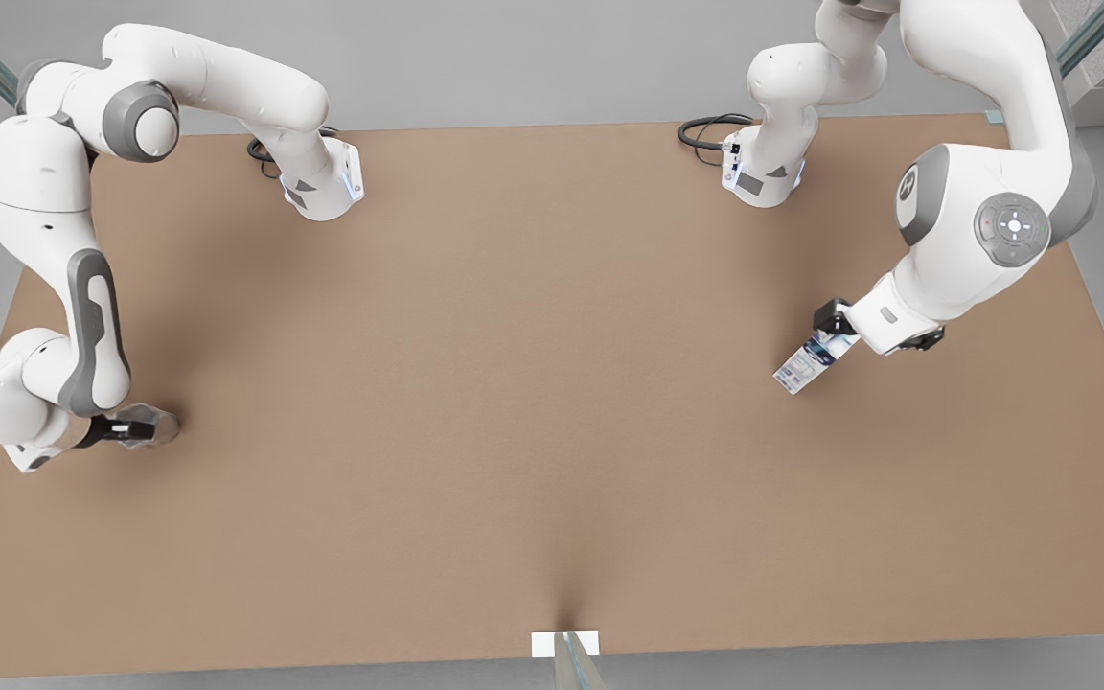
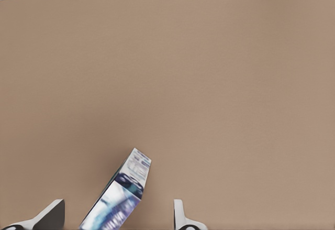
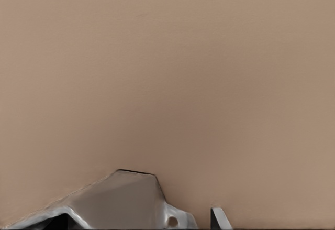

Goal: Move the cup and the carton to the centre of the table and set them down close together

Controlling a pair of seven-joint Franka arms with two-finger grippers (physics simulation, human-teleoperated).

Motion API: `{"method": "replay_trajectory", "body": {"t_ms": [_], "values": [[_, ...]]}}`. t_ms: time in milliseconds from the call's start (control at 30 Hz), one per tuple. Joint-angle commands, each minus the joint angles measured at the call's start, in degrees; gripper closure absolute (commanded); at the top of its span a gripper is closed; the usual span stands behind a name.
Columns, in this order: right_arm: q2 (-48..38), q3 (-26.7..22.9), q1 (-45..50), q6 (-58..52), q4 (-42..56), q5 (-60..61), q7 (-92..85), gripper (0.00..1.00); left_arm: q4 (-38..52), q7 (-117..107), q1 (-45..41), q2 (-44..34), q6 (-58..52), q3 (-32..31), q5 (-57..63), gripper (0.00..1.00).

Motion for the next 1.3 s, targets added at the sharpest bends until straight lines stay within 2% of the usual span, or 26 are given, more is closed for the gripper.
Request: {"method": "replay_trajectory", "body": {"t_ms": [0, 33, 67, 100, 133, 467, 800, 867, 967, 1100, 1267], "values": [[0.00, 0.00, -0.06, -0.13, -0.01, 0.00, 0.00, 0.00, 0.00, -0.02, 0.04, 0.00, 0.00, 0.00, 0.00, 0.00], [0.00, 0.00, -0.07, -1.71, 0.08, 0.00, -0.18, 0.09, 0.00, -0.02, 0.04, 0.00, 0.00, -0.09, 0.00, 0.00], [-0.09, 0.09, -0.07, -2.33, 0.16, -0.09, -0.62, 0.34, 0.00, -0.02, 0.04, 0.00, 0.00, -0.08, 0.00, 0.00], [-0.09, 0.09, 0.02, -2.59, 0.34, -0.35, -2.11, 0.71, 0.00, -0.02, 0.12, 0.00, 0.00, -0.09, 0.00, 0.00], [-0.18, 0.09, 0.20, -2.68, 0.52, -0.61, -2.55, 0.79, 0.00, -0.02, 0.12, 0.00, 0.00, -0.09, 0.00, 0.00], [-0.18, 0.09, 0.11, -2.95, 0.69, -0.35, -4.13, 0.79, 0.00, -0.02, 0.12, 0.08, -0.26, -0.08, 0.00, 0.00], [-0.80, 1.76, 0.20, -5.14, 1.04, -0.35, -4.40, 0.79, 0.00, -0.02, 0.12, 0.08, -0.26, -0.09, 0.00, 0.00], [-3.43, 3.25, 0.46, -6.81, 1.13, -0.35, -4.31, 0.79, 0.00, -0.02, 0.12, 0.08, -0.26, 0.00, 0.00, 0.00], [-7.56, 5.36, 4.15, -7.87, 1.13, -0.17, -2.99, 0.79, 0.00, -0.02, 0.12, 0.08, -0.26, -0.09, 0.00, 0.00], [-9.06, 5.45, 11.01, -8.83, 0.69, 1.06, 0.34, 0.79, 0.00, 0.07, 0.12, 0.08, -0.35, -0.09, 0.00, 0.00], [-8.44, 4.92, 28.76, -8.83, 3.59, 0.88, 21.61, 0.79, -1.58, 7.89, 0.65, 0.52, 0.53, 0.00, 0.35, 0.00]]}}
